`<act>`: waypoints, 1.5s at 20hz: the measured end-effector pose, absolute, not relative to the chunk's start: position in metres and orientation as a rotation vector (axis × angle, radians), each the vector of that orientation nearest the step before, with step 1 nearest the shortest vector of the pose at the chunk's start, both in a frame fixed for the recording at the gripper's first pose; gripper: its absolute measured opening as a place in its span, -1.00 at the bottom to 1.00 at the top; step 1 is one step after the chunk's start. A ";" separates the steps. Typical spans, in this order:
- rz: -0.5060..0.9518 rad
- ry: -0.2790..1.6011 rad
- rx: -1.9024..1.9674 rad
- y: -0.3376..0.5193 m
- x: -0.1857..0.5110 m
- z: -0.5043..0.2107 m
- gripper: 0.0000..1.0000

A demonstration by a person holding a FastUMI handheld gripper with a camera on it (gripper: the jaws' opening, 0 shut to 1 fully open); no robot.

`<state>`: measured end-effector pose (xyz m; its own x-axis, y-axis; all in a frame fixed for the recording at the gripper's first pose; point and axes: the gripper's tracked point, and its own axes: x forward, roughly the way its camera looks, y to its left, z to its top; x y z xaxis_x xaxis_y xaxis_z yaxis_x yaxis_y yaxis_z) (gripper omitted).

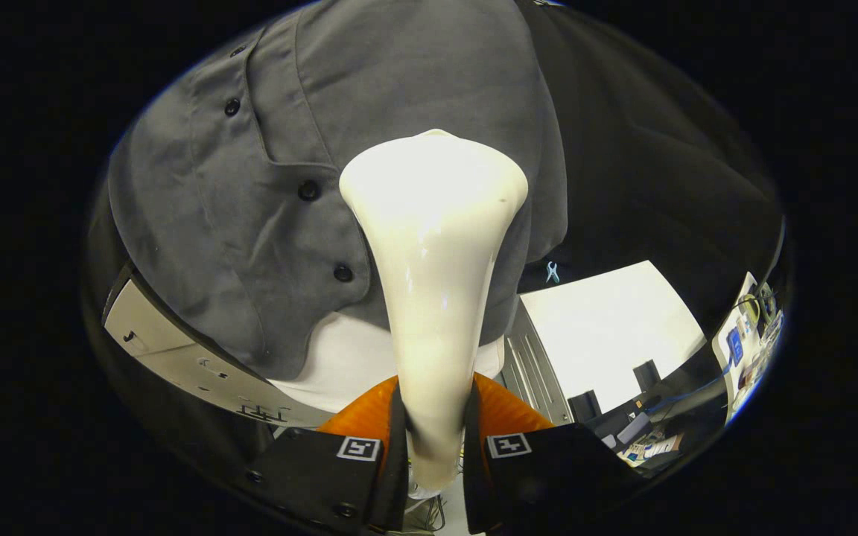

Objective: Iron the clothes twice with a garment steamer, once on the left side and once on the right side.

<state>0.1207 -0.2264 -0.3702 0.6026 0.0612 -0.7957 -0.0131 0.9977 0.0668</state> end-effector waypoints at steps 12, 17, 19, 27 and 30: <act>0.023 0.838 0.057 -0.223 0.121 -0.309 -0.24; 0.069 0.706 0.074 -0.186 0.129 -0.231 -0.24; 0.086 0.649 0.069 -0.167 0.134 -0.199 -0.24; 0.090 0.526 0.033 -0.120 0.147 -0.125 -0.24; 0.070 0.481 0.036 -0.111 0.153 -0.101 -0.24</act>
